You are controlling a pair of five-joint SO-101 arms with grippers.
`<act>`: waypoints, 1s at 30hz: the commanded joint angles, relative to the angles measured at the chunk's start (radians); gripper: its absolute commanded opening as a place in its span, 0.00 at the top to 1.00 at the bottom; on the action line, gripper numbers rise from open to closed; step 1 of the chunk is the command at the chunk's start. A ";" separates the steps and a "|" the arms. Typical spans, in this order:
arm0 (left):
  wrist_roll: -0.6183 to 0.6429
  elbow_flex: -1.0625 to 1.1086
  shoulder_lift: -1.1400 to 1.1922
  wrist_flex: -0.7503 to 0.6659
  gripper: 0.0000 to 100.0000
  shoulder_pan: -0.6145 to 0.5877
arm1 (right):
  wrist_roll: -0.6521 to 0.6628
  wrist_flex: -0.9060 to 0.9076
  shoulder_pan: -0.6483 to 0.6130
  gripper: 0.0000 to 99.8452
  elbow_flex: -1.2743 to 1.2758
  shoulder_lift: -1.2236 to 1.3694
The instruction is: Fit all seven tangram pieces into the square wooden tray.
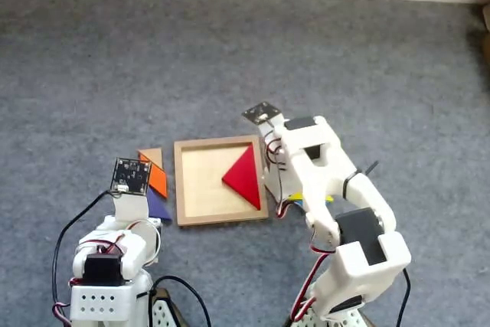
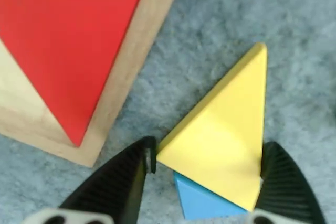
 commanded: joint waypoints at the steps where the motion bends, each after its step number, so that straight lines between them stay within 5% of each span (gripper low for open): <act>1: 0.005 0.021 -0.047 0.003 0.93 0.001 | 0.011 -0.004 0.018 0.73 0.008 -0.016; 30: 0.005 0.021 -0.047 0.003 0.93 0.001 | 0.091 0.050 0.054 0.86 -0.045 -0.071</act>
